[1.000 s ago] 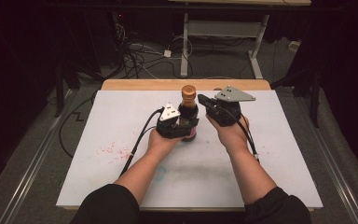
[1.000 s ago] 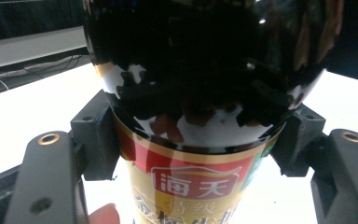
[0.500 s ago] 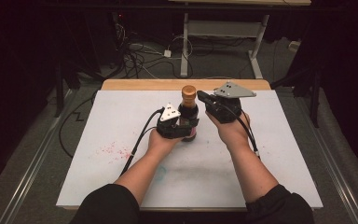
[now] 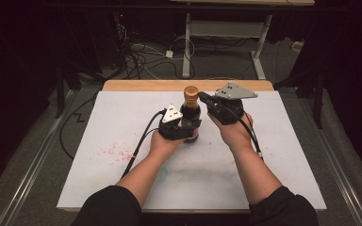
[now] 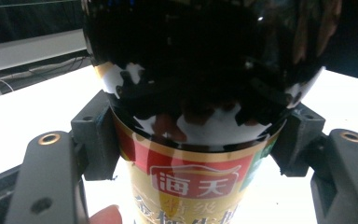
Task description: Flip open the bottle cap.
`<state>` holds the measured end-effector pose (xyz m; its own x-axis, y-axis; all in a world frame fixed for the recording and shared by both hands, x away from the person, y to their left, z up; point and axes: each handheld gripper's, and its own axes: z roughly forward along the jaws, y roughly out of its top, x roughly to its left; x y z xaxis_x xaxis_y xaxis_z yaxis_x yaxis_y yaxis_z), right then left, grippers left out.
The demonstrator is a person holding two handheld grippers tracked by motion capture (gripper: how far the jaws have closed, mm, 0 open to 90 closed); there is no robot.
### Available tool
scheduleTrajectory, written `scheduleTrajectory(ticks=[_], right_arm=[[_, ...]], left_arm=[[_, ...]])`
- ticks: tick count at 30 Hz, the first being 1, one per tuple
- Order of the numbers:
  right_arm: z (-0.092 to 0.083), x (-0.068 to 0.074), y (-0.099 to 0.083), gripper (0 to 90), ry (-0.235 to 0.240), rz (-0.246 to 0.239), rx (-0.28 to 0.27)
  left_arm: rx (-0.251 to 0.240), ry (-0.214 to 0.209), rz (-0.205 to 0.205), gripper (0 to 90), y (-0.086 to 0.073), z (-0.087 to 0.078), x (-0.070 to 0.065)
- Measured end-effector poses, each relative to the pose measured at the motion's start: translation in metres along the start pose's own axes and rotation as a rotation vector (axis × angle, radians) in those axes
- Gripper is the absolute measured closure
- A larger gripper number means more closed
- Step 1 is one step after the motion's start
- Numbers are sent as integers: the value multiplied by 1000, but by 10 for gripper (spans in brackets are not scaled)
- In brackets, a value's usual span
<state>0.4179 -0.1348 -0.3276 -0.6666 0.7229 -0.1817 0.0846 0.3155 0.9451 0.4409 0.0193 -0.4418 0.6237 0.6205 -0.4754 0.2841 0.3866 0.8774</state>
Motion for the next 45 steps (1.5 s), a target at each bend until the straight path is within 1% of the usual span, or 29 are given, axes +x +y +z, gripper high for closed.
scheduleTrajectory(ticks=[1,2,3,4,5,6,7,8,9,10,11,12,13,14,15,16,17,18,19,21,22,23,24,25,35,38,40,44,45], right_arm=[[0,0,0,900,0,0,0],[0,0,1,900,-1,-1,2],[-1,1,3,900,0,-8,4],[-2,2,4,900,-3,-15,9],[-2,2,4,900,-3,-15,9],[-2,3,5,900,-8,-29,19],[-2,3,5,900,-8,-29,20],[-2,3,5,900,-8,-29,22],[-2,3,5,900,-8,-29,22],[-2,3,5,900,-10,-29,26],[-2,3,6,900,-8,-29,28],[-2,2,6,900,-7,-29,30],[-2,2,6,900,-7,-29,30],[-2,2,6,900,-5,-29,33],[-2,2,7,900,-6,-28,35],[-2,2,7,900,-6,-28,37],[-2,2,8,900,-6,-30,40],[-2,2,9,900,-5,-32,47],[-2,2,9,900,-5,-32,47],[-2,3,11,900,-11,-40,60],[-2,3,11,900,-11,-40,60],[-3,3,11,900,-12,-41,62],[-2,4,12,900,-12,-42,64],[-3,4,13,900,-16,-43,66],[-4,4,15,900,-13,-47,72],[-3,4,15,900,-20,-58,71],[-3,4,15,900,-18,-51,69],[-2,5,15,900,-32,-81,94],[-2,6,14,900,-37,-77,80]], left_arm=[[103,-16,100,285,1,-6,6],[125,-18,117,285,1,-8,7],[1,2,3,286,0,0,0],[96,-12,95,286,1,-6,5],[109,-8,107,286,1,-7,6],[1,6,5,287,0,0,-1],[2,7,6,287,0,0,-1],[109,-8,109,288,1,-7,5],[3,9,10,288,-1,0,-1],[102,-4,109,289,0,-6,5],[11,10,23,289,-1,0,-1],[103,-7,107,289,0,-6,4],[122,-4,124,289,1,-7,4],[123,0,126,290,1,-7,4],[115,4,122,290,1,-7,4],[6,21,19,290,-1,0,-3],[96,8,103,291,0,-5,2],[120,8,125,292,1,-7,3],[125,9,129,292,1,-7,3],[104,11,114,293,0,-5,1],[20,30,38,293,-1,0,-4],[84,14,94,294,0,-4,-1],[97,24,107,294,0,-4,0],[24,39,34,295,0,1,-5],[40,51,49,296,0,2,-5],[42,54,49,295,0,2,-5],[40,53,48,294,0,2,-5],[36,52,48,293,0,2,-5],[38,53,50,293,0,2,-5]])
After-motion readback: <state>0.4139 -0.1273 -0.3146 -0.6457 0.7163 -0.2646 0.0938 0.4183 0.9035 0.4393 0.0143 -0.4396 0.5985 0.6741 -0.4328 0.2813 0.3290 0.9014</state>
